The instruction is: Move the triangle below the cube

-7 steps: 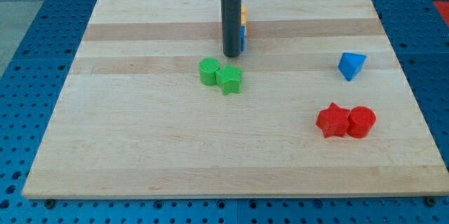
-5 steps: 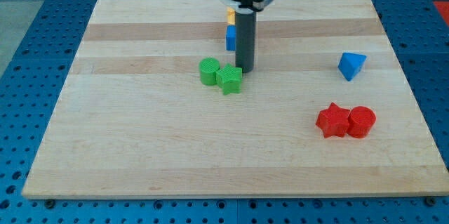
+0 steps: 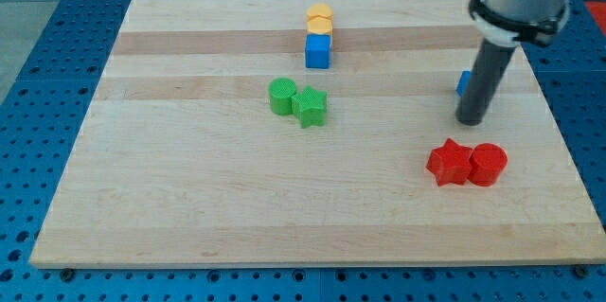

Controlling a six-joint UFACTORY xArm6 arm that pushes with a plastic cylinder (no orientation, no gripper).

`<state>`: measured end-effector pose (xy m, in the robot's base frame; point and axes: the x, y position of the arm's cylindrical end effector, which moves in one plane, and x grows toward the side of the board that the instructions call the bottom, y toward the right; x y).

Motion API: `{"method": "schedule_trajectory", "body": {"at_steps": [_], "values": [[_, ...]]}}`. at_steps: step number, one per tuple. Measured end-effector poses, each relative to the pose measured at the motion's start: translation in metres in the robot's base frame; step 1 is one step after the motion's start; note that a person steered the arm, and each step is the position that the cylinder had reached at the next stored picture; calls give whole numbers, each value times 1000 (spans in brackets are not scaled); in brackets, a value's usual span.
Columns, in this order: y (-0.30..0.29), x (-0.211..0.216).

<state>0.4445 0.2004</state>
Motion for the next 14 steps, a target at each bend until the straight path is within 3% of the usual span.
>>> {"method": "schedule_trajectory", "body": {"at_steps": [5, 9, 14], "values": [[45, -65], [-2, -104], [-93, -84]]}}
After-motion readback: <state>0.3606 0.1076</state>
